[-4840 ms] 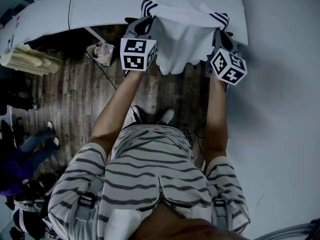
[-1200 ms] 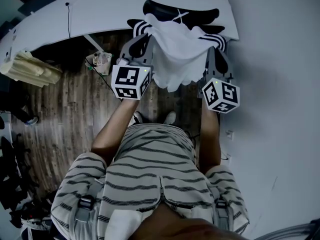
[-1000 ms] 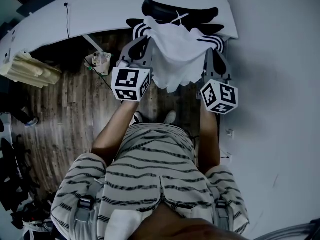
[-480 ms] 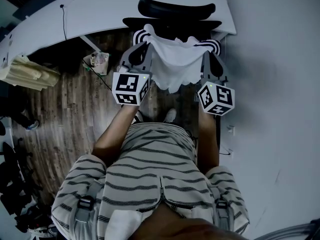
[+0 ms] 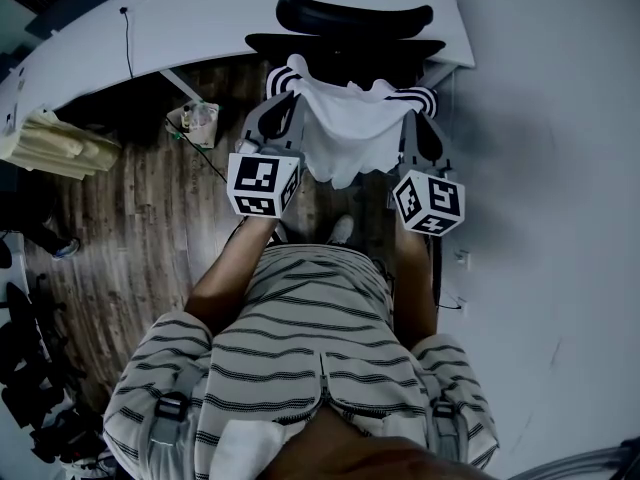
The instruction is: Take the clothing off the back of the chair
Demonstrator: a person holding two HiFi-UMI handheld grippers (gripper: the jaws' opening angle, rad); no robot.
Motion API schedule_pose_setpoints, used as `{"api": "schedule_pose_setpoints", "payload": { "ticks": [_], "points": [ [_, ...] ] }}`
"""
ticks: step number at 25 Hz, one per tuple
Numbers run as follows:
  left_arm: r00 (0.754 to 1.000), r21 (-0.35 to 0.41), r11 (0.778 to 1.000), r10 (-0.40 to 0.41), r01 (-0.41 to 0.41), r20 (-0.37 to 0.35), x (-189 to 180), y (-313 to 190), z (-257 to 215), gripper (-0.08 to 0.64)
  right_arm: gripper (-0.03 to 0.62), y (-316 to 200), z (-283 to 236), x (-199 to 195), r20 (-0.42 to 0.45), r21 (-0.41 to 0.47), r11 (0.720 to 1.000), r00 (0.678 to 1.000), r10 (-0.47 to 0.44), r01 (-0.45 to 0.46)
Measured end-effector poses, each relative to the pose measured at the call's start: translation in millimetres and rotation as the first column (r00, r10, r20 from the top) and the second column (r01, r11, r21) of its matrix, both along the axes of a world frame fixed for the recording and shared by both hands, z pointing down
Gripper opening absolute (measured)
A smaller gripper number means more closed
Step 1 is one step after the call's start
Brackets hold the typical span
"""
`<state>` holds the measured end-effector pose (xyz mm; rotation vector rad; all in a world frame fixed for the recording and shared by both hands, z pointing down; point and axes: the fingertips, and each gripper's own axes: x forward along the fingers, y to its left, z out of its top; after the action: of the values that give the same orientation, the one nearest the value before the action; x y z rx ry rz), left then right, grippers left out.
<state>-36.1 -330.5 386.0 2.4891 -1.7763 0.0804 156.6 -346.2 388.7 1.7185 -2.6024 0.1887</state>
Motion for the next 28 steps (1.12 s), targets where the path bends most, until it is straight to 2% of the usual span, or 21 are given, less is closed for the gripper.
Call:
{"api": "schedule_pose_setpoints", "payload": {
  "ticks": [28],
  "points": [
    [1.0, -0.035, 0.999, -0.002, 0.003, 0.031, -1, 22, 40, 0.029, 0.025, 27, 48, -11, -0.016, -0.046, 0.999, 1.0, -0.022, 0.021]
  ]
}}
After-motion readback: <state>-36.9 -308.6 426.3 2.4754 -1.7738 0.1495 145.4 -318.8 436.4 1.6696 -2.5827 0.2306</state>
